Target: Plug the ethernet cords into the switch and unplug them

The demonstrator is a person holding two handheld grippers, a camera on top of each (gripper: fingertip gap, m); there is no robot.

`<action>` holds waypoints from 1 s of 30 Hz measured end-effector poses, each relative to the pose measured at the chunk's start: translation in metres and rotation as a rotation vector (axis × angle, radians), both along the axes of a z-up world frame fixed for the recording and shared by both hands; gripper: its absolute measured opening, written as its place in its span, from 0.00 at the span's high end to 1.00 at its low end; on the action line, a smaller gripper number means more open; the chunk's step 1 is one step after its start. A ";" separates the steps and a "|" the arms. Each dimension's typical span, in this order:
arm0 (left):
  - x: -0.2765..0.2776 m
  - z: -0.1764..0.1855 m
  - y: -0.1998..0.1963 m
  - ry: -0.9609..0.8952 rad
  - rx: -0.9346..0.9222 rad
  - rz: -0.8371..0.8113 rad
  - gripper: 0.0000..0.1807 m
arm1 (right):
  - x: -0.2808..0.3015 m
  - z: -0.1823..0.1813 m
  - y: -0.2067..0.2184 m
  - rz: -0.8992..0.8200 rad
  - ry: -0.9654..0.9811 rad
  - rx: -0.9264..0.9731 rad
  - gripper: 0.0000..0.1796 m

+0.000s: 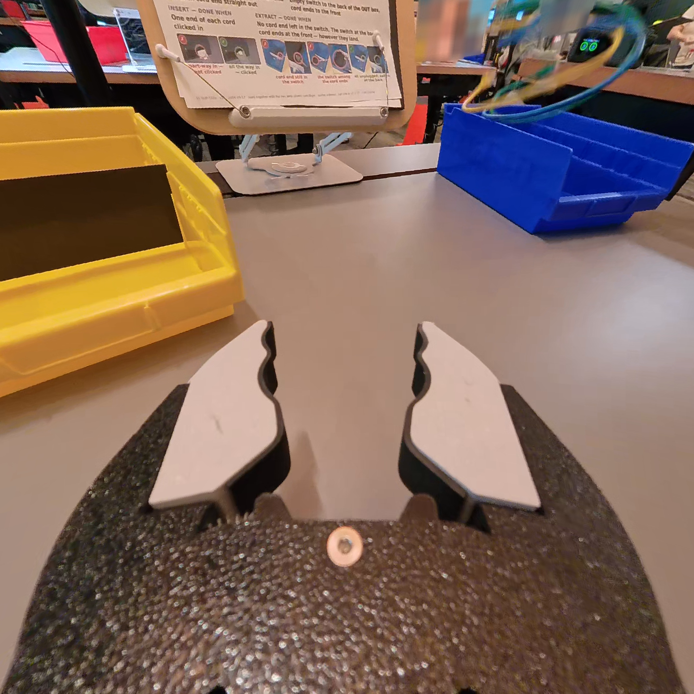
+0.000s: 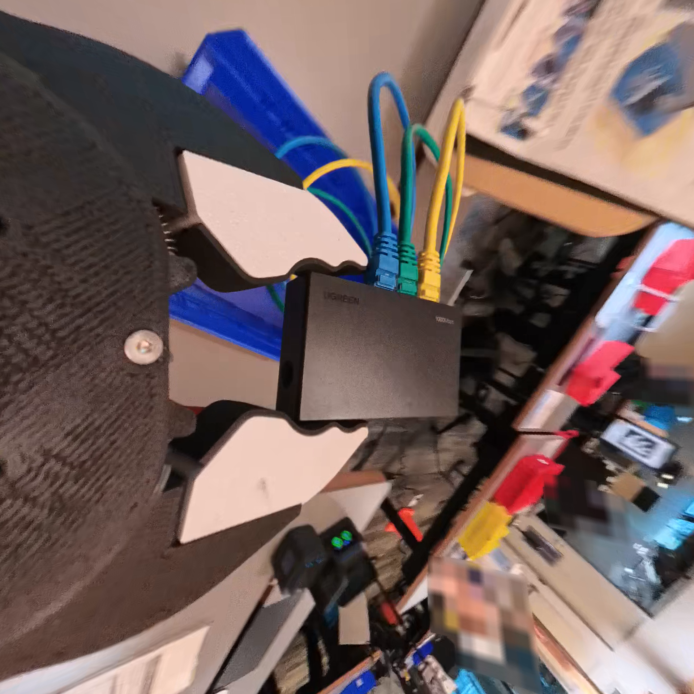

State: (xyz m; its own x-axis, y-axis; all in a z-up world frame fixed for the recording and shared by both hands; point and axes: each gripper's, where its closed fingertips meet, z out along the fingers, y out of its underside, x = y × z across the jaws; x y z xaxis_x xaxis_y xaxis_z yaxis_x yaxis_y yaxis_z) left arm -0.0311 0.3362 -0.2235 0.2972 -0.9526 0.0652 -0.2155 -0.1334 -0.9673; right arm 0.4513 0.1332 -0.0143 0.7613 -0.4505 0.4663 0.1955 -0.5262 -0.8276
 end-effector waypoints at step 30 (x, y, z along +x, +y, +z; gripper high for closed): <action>0.029 -0.003 -0.042 0.057 0.063 -0.108 0.61 | -0.051 -0.134 -0.062 0.000 0.239 -0.021 0.61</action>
State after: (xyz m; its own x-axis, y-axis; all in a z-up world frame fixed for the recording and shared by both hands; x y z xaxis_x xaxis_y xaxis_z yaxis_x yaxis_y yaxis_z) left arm -0.0023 0.2943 -0.2266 0.1941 -0.9809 -0.0101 -0.2801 -0.0455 -0.9589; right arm 0.4005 0.0716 -0.1487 0.8509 -0.4429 0.2826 -0.0045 -0.5440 -0.8391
